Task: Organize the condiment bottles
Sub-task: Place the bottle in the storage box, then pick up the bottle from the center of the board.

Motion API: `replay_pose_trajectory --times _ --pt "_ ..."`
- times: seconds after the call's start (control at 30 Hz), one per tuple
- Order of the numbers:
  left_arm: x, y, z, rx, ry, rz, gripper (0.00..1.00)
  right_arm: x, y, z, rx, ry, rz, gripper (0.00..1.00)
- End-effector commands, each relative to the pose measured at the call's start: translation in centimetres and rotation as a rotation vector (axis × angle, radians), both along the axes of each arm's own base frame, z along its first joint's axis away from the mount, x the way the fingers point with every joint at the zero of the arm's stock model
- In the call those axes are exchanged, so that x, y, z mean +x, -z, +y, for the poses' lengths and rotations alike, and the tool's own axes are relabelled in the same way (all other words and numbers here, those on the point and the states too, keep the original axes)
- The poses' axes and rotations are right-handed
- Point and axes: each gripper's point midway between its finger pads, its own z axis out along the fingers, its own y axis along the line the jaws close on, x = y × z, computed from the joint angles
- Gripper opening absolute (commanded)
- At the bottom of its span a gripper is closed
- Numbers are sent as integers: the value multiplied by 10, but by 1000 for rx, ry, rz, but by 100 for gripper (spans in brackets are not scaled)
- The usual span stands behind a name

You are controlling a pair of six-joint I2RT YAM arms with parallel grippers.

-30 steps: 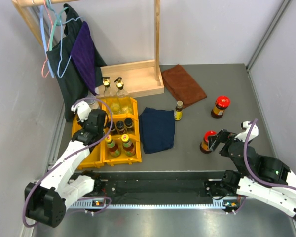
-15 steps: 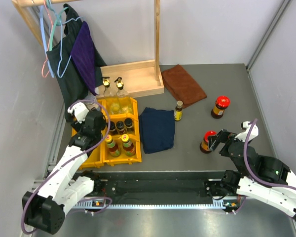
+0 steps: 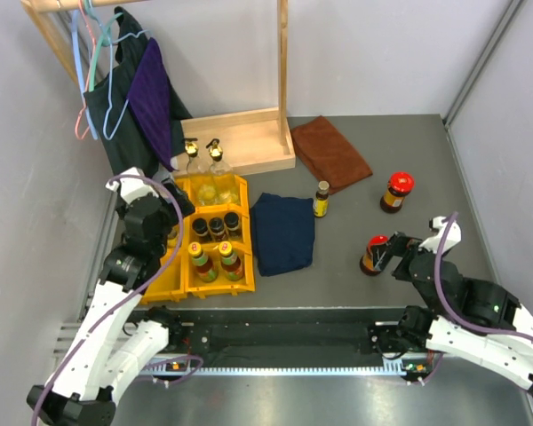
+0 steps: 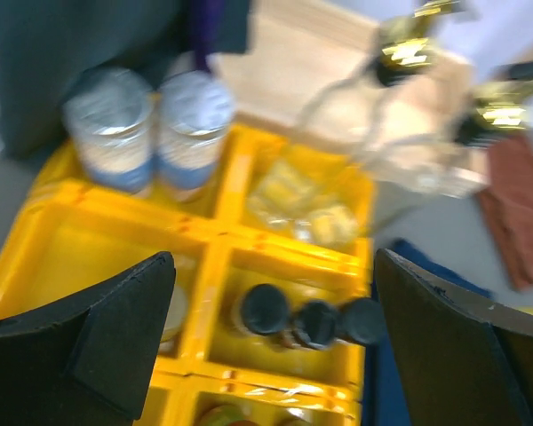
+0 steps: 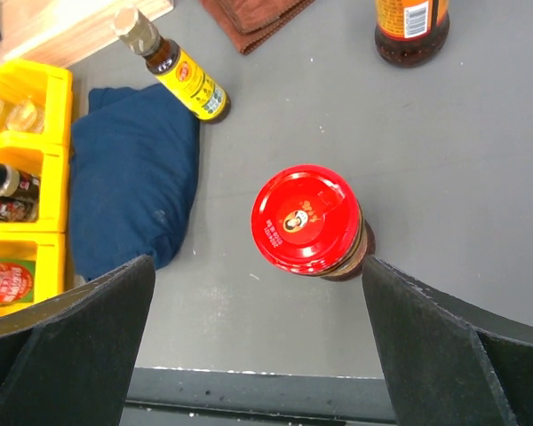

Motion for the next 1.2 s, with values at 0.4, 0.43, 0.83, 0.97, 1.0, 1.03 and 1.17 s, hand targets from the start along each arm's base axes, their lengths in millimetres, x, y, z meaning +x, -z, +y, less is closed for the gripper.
replay_pose_trajectory --times 0.4,0.43,0.83,0.97,1.0,1.03,1.17 --pt "-14 -122 -113 -201 620 -296 99 5 3 9 -47 -18 15 99" --pt "-14 -125 -117 -209 637 -307 99 5 3 8 -46 -17 14 99" --pt "-17 -101 -213 -17 741 -196 99 5 4 7 -53 -11 16 99" --pt "-12 -89 -249 26 780 -170 99 5 4 7 -52 -9 16 99" --pt "-14 -89 -259 42 799 -173 99 5 3 7 -51 -9 15 99" --pt "-9 -78 -270 63 804 -154 99 5 3 7 -51 -8 14 99" --pt "4 -62 -298 107 806 -139 99 5 4 6 -46 -1 13 99"
